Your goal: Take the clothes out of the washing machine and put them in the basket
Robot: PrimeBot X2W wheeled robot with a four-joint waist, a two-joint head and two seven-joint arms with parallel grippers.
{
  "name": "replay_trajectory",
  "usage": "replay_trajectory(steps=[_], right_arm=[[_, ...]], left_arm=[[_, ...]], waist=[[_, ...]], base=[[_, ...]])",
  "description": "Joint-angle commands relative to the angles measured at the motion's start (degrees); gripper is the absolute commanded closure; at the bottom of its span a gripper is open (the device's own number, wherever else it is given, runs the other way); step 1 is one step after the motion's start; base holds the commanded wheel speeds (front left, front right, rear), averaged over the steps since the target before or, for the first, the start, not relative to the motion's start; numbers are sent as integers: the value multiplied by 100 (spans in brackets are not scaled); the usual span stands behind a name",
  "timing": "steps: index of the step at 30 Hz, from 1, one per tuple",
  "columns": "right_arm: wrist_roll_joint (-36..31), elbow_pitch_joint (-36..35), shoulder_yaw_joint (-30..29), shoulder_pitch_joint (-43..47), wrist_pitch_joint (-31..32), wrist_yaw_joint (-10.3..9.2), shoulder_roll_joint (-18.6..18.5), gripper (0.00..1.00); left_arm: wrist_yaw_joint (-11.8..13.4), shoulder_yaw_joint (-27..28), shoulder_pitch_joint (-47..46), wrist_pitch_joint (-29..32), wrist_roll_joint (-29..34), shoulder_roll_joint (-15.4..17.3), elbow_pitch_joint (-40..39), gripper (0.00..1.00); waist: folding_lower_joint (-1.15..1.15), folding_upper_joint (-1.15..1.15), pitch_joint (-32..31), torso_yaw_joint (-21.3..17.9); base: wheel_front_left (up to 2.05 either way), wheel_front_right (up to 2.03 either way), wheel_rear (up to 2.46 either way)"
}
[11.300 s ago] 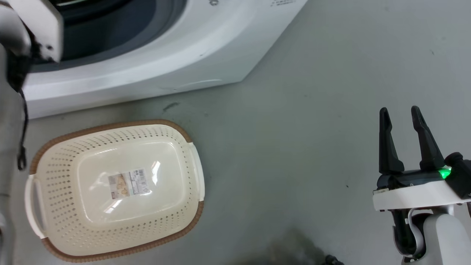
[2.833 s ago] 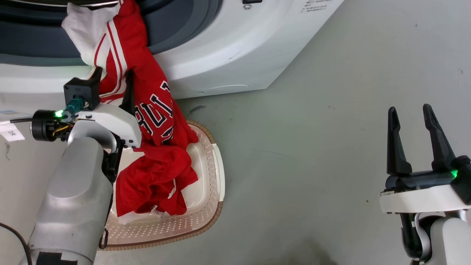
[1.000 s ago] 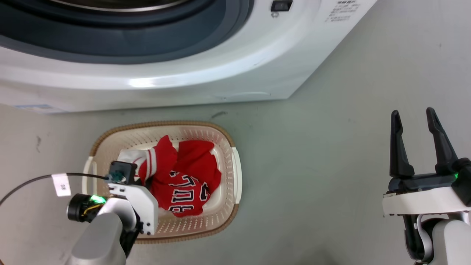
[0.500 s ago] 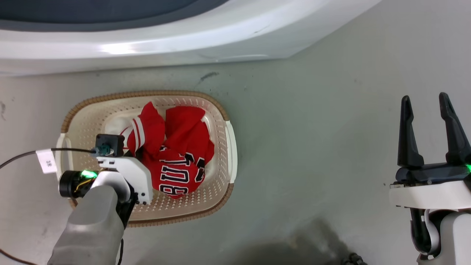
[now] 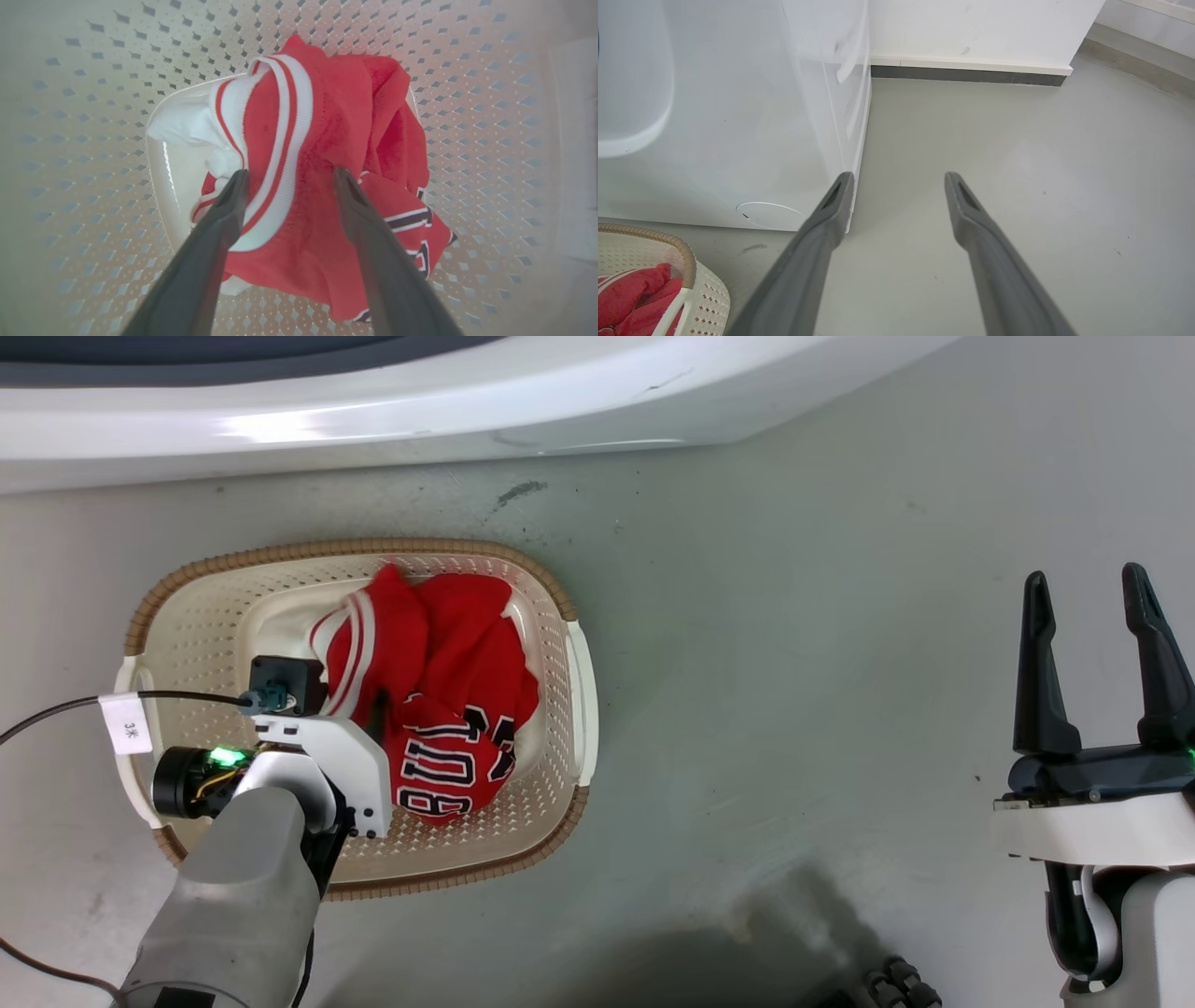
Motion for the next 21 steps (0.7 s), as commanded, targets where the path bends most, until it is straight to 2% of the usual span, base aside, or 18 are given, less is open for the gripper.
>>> replay_trajectory(steps=[1,12,16,17,21], right_arm=[[-27,27,-8,-73,-13,-4,6,0],[-119,269,-54,-113,-13,-4,5,0],[-142,346,-102,-73,-13,-4,5,0],[-140,409,-140,-46,-13,-4,5,0],[-177,501,-221,-45,-13,-4,4,0]], left_arm=[[21,-17,-35,-41,38,-3,22,0],[23,-54,240,-238,16,-39,-165,0],[123,69,414,-240,39,44,-736,0],[230,173,624,-239,88,122,-1213,0],[329,472,1027,-237,183,176,-2158,0]], waist=[[0,0,-49,23],[0,0,-877,325],[0,0,-1207,426],[0,0,-1427,481],[0,0,-1852,559]], base=[[0,0,0],[0,0,0],[0,0,0],[0,0,0],[0,0,0]])
